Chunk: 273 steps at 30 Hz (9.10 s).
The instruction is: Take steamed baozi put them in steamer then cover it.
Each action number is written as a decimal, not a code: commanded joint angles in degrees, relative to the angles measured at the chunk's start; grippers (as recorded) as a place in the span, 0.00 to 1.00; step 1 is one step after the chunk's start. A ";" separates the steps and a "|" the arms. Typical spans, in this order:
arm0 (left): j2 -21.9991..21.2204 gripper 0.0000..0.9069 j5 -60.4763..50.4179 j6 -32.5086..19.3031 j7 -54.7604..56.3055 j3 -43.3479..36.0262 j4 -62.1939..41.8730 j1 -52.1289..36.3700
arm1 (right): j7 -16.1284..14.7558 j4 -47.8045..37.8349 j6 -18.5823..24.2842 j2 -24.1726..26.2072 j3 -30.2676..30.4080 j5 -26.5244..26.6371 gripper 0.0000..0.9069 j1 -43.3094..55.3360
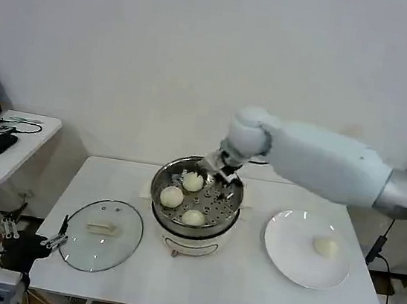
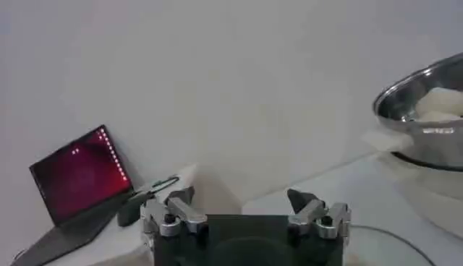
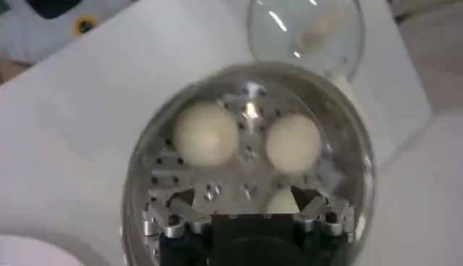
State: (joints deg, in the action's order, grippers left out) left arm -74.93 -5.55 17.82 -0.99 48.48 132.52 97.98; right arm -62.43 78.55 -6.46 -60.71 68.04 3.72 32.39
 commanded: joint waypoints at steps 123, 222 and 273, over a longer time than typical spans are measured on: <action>2.05 1.00 -0.43 0.96 -0.67 -1.17 2.19 -2.71 | 21.22 -2.28 -31.76 -3.83 6.97 29.52 0.64 -1.42; 9.79 1.00 -66.79 -19.73 9.25 -13.30 -34.07 -11.66 | 48.63 28.63 15.95 -8.07 -119.48 16.31 1.00 -126.07; 8.79 1.00 -67.39 -18.52 8.26 -20.30 -53.14 -30.61 | 51.35 32.12 15.71 -13.84 -117.08 10.18 1.00 -129.94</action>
State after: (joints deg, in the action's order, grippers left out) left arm -65.92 -72.45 -0.48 6.99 28.31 82.98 69.65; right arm -11.17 110.86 9.08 -74.28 -49.24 14.91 -97.40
